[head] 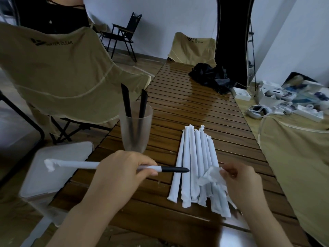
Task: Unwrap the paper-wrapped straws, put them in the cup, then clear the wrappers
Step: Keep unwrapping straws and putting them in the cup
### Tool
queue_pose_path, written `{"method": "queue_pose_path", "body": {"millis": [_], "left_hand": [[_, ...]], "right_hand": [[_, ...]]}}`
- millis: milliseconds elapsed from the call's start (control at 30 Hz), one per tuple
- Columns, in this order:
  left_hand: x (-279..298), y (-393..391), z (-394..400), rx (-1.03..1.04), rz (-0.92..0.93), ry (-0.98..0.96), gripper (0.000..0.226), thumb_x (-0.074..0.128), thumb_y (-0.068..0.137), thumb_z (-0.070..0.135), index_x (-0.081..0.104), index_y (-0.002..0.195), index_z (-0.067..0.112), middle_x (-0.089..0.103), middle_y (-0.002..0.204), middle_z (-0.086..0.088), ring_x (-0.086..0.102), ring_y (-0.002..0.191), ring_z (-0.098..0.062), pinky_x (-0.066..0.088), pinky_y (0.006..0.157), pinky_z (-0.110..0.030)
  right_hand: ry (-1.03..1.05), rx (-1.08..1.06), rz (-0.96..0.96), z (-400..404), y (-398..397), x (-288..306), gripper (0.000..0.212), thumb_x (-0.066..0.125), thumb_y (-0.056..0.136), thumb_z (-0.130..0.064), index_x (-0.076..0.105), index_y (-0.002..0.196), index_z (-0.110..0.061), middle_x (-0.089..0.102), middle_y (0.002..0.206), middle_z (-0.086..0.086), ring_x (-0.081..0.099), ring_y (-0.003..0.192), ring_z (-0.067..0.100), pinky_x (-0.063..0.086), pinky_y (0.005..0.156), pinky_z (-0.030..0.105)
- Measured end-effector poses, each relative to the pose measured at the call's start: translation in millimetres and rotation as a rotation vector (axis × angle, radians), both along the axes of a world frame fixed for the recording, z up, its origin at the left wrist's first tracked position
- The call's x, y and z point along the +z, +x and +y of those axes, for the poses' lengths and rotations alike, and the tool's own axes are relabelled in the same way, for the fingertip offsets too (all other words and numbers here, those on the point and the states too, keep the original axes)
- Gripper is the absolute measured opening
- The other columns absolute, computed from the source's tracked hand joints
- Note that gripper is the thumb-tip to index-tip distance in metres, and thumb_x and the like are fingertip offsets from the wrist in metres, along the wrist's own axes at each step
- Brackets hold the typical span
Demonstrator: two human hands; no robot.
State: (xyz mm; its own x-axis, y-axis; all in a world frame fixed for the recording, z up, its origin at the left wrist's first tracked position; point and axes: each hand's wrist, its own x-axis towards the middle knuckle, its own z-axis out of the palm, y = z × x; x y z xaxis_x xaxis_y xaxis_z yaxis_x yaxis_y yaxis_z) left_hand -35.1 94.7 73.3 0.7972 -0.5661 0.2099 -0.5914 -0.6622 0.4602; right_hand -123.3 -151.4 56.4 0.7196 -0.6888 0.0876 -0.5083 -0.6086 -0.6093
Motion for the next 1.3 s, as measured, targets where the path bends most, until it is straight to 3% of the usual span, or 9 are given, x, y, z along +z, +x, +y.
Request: {"method": "queue_pose_path", "body": {"millis": [200,333,433,500,567,733,1000,1167,1300], "left_hand": [[-2.6,-1.9,-4.7,-0.021,0.011,-0.016,0.026,0.052,0.09,0.049,0.062,0.115,0.046,0.064,0.097,0.023,0.054,0.088,0.006,0.035,0.071,-0.007],[-1.4,-3.4,-6.2,-0.064,0.039,-0.022,0.027,0.052,0.09,0.048,0.06,0.116,0.046,0.064,0.103,0.023,0.053,0.091,0.007,0.035,0.073,-0.005],[-0.4,-5.2,-9.9,-0.116,0.11,-0.027,0.026,0.056,0.089,0.045,0.062,0.115,0.044,0.064,0.104,0.022,0.055,0.094,0.006,0.039,0.08,-0.009],[-0.6,-6.7,-12.8,-0.139,0.126,0.004,0.027,0.057,0.089,0.045,0.061,0.116,0.044,0.064,0.104,0.021,0.056,0.093,0.004,0.044,0.084,-0.014],[-1.5,-6.6,-12.2,-0.133,0.108,0.02,0.028,0.056,0.089,0.049,0.059,0.117,0.045,0.063,0.099,0.022,0.056,0.084,0.005,0.042,0.076,-0.011],[3.2,-1.8,0.5,-0.089,0.054,0.047,0.019,0.049,0.09,0.053,0.061,0.104,0.046,0.057,0.075,0.019,0.054,0.07,0.004,0.035,0.056,-0.011],[8.3,-5.3,-0.9,-0.176,0.107,0.15,0.019,0.037,0.097,0.049,0.055,0.097,0.043,0.059,0.076,0.014,0.053,0.065,0.002,0.034,0.057,-0.011],[7.4,-7.2,0.5,-0.142,0.095,0.157,0.034,0.026,0.098,0.049,0.045,0.072,0.039,0.053,0.065,0.008,0.053,0.06,-0.004,0.039,0.062,-0.013],[9.8,-4.2,3.7,-0.15,0.107,0.11,0.028,0.028,0.096,0.051,0.05,0.085,0.04,0.054,0.065,0.012,0.055,0.063,0.002,0.042,0.061,-0.012]], "right_hand": [[-0.303,0.095,0.042,16.5,-4.0,11.1,0.033,0.063,0.087,-0.018,0.054,0.119,-0.02,0.053,0.117,-0.001,0.05,0.109,0.021,0.038,0.096,0.043],[-0.123,0.553,-0.021,54.4,-4.0,32.3,0.032,0.063,0.087,-0.035,0.054,0.117,-0.045,0.051,0.113,-0.031,0.047,0.097,-0.014,0.038,0.082,0.004],[-0.195,0.737,-0.045,70.4,2.3,19.2,0.02,0.062,0.089,-0.027,0.066,0.106,-0.036,0.064,0.1,-0.022,0.057,0.091,-0.001,0.049,0.084,0.022],[-0.234,0.751,-0.116,69.9,5.1,10.3,0.018,0.058,0.084,-0.022,0.071,0.094,-0.029,0.068,0.086,-0.015,0.062,0.077,0.003,0.053,0.072,0.026],[-0.24,0.704,-0.169,62.5,7.5,5.6,0.017,0.059,0.077,-0.016,0.073,0.085,-0.024,0.068,0.078,-0.012,0.063,0.069,0.004,0.051,0.066,0.016],[-0.203,0.622,-0.233,47.8,3.7,2.6,0.019,0.07,0.082,-0.008,0.071,0.088,-0.026,0.066,0.08,-0.017,0.062,0.075,0.003,0.05,0.073,0.017],[-0.433,0.711,-0.253,52.5,7.2,0.5,0.022,0.051,0.087,-0.036,0.072,0.088,-0.031,0.066,0.082,-0.019,0.051,0.069,0.0,0.034,0.069,0.012],[-0.471,0.762,-0.249,55.3,7.3,-1.9,0.022,0.062,0.077,-0.026,0.072,0.097,-0.028,0.068,0.088,-0.015,0.055,0.073,0.001,0.036,0.07,0.009],[-0.443,0.767,-0.356,58.7,6.0,1.2,0.018,0.063,0.08,-0.02,0.071,0.096,-0.024,0.067,0.089,-0.012,0.058,0.077,0.0,0.047,0.07,0.012]]}}
